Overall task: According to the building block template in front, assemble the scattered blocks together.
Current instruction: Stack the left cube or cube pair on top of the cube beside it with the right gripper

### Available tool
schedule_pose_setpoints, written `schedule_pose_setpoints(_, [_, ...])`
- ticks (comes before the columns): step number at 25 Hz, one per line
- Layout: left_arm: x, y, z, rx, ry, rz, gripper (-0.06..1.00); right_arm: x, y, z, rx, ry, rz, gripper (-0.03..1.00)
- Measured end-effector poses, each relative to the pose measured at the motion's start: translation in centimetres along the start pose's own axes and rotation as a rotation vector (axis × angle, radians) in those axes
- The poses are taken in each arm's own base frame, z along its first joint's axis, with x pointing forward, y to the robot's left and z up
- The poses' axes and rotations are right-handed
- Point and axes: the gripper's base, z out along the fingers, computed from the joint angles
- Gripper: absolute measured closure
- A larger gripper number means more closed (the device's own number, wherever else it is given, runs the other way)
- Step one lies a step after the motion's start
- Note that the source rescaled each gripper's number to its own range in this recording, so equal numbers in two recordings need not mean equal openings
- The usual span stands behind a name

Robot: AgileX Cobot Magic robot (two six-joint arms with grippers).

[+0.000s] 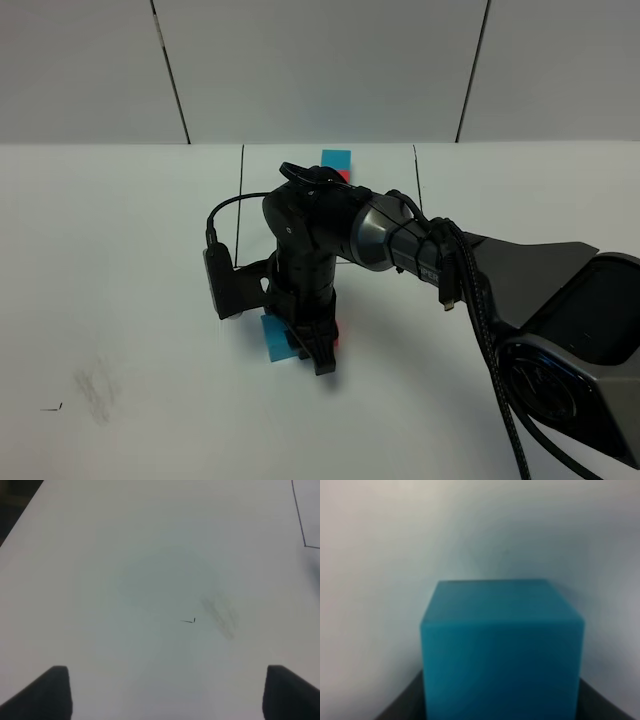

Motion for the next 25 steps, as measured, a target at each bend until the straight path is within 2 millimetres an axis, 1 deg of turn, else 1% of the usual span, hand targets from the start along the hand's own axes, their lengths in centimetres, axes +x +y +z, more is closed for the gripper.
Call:
schedule_pose_setpoints(13, [0.0,0.0,0.0,0.0,0.0,0.0,-0.05,-0.26,0.06,0.0,-0.007,-0.029,0.029,0.96])
schedule_pose_setpoints(25, [0.0,0.0,0.0,0.0,0.0,0.0,-0.05,-0.01,0.13,0.0,-0.015,0.0,0.113,0.96])
